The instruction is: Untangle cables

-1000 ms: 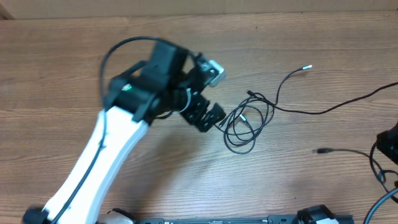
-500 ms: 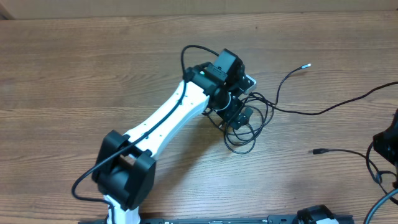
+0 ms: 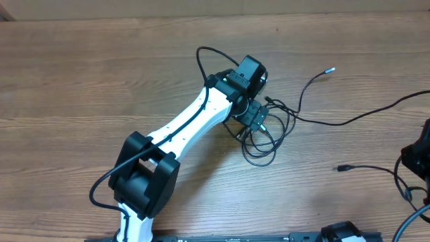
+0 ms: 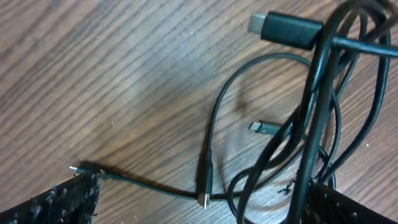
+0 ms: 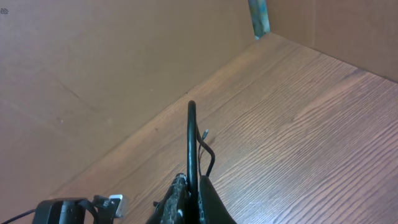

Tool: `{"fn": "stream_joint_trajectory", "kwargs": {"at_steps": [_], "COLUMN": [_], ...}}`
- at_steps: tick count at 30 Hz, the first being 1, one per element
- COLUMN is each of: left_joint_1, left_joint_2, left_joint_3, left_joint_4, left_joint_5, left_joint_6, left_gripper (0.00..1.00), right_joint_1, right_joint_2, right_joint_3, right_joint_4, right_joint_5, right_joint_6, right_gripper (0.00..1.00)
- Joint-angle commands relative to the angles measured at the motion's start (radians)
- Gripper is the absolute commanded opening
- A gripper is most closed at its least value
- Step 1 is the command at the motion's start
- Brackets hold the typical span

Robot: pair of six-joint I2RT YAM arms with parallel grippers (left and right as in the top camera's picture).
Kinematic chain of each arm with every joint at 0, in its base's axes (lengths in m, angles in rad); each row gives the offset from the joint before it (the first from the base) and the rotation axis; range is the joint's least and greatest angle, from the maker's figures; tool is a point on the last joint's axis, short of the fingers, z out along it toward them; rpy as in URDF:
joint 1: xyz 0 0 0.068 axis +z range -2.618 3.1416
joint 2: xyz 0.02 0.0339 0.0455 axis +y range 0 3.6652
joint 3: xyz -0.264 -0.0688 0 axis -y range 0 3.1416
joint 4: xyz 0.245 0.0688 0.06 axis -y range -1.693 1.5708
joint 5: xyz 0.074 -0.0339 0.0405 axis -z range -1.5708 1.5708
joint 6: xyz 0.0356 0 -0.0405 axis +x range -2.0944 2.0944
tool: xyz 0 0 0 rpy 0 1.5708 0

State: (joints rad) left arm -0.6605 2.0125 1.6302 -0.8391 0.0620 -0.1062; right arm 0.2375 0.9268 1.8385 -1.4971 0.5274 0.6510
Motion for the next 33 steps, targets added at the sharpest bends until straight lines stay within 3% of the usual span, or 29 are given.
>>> {"fn": "stream_joint_trajectory", "kwargs": {"at_steps": [1, 13, 21, 29, 33], "left_joint_1": [-0.002, -0.002, 0.000, 0.062, 0.144], "left_joint_2": [0.015, 0.085, 0.101, 0.098, 0.098], "left_joint_3": [0.009, 0.009, 0.009, 0.034, 0.034], "left_joint_4": [0.026, 0.165, 0.258, 0.224, 0.157], "left_joint_5": [0.013, 0.047, -0.046, -0.103, -0.101], "left_joint_6": [0.004, 0.005, -0.003, -0.018, -0.099], "left_gripper": [1.00, 1.00, 1.00, 1.00, 1.00], "right_joint_1": [0.003, 0.003, 0.003, 0.003, 0.003], "right_joint_2": [-0.001, -0.001, -0.001, -0.001, -0.001], "right_joint_3": [0.008, 0.008, 0.008, 0.008, 0.008], "right_joint_4": [0.003, -0.023, -0.050, -0.067, -0.072], "right_joint_5": [0.002, 0.002, 0.002, 0.002, 0.001], "right_joint_6": [0.003, 0.003, 0.003, 0.004, 0.004], "right_gripper": [0.04, 0.04, 0.04, 0.04, 0.04]}}
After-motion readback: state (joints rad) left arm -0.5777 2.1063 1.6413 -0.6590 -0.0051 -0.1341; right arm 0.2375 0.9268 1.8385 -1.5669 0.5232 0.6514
